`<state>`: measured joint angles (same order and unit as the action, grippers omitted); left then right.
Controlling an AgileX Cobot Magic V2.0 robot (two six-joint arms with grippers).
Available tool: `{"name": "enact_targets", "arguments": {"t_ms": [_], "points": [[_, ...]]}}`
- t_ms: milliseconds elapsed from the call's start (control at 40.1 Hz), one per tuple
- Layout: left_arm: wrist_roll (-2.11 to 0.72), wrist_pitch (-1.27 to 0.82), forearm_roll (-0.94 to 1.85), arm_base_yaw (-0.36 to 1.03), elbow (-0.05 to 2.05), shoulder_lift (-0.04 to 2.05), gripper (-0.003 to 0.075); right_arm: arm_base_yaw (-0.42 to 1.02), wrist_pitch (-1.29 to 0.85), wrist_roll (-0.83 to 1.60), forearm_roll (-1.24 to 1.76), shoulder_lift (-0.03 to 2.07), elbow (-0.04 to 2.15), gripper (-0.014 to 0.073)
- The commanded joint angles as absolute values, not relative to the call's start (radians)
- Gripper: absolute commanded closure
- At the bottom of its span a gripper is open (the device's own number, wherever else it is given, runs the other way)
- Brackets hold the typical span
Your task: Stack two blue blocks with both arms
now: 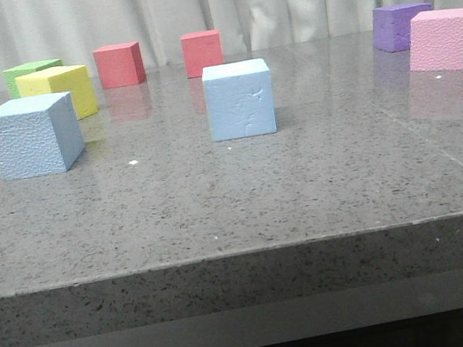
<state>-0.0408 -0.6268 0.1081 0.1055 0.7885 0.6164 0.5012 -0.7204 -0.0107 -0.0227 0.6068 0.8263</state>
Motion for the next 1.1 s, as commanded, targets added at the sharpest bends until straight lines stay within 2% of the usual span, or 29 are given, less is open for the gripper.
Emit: {"name": "enact_targets", "arguments": {"t_ms": [0,125,249,299,499,773,1072], "points": [[-0.056,-0.594,0.116,0.15,0.881,0.724,0.015,0.495,-0.652,0.0,-0.036,0.608,0.85,0.0001],[-0.056,-0.626,0.074,0.197,0.978,0.892,0.0137,0.495,-0.652,0.0,-0.036,0.608,0.85,0.0001],[-0.056,-0.666,0.049,0.249,1.071,1.068,0.0055,0.495,-0.652,0.0,-0.036,0.608,0.85,0.0001],[-0.056,-0.687,0.028,0.269,1.111,1.122,0.0045,0.495,-0.652,0.0,-0.036,0.608,0.85,0.0001],[-0.028,-0.752,-0.022,0.337,1.255,1.334,0.0046,0.495,-0.652,0.0,-0.036,0.608,0.85,0.0001],[0.118,-0.851,-0.041,0.337,1.445,1.546,0.0046,0.495,-0.652,0.0,-0.036,0.608,0.85,0.0001],[0.164,-0.888,-0.042,0.337,1.497,1.675,0.0047,0.495,-0.652,0.0,-0.036,0.608,0.85,0.0001]]}}
